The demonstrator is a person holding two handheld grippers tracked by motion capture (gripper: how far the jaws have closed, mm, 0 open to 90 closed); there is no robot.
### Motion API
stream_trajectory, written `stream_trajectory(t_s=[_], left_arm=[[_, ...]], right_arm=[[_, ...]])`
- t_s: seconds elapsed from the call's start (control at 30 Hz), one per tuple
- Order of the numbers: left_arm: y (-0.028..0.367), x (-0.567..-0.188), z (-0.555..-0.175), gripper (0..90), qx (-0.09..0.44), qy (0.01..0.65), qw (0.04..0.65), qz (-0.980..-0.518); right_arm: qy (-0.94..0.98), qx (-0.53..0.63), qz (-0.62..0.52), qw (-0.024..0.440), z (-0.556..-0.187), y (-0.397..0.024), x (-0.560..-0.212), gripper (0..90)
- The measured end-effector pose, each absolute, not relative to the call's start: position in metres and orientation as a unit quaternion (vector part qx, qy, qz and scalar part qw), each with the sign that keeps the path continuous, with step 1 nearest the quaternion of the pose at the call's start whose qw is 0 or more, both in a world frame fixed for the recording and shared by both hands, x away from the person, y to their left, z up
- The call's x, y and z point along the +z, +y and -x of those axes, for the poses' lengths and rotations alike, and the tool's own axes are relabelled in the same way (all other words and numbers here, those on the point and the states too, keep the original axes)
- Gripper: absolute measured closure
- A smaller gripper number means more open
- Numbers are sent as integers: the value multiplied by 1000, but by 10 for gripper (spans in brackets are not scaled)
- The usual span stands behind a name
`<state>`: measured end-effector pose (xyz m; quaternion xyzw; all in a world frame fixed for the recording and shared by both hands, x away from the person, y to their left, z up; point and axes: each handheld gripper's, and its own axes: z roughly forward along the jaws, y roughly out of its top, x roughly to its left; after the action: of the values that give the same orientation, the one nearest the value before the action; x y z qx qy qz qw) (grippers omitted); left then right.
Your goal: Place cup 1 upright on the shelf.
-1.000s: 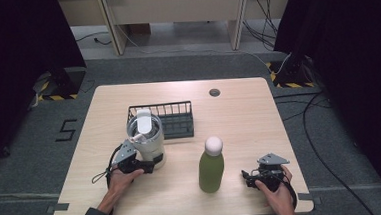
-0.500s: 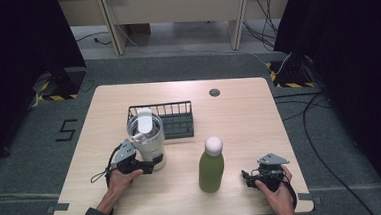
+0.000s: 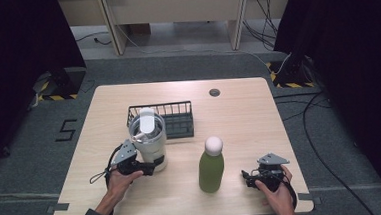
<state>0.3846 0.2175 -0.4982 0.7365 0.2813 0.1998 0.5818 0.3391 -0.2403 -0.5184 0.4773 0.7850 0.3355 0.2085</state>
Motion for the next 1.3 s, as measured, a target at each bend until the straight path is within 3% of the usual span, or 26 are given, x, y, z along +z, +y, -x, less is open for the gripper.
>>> stream_trajectory(t_s=[0.7, 1.3], left_arm=[[228, -477, -394, 110, 202, 303, 596, -716], [235, -438, -407, 110, 213, 296, 596, -715]], right_arm=[[785, 335, -477, 209, -339, -240, -518, 141], [785, 335, -477, 209, -339, -240, -518, 141]])
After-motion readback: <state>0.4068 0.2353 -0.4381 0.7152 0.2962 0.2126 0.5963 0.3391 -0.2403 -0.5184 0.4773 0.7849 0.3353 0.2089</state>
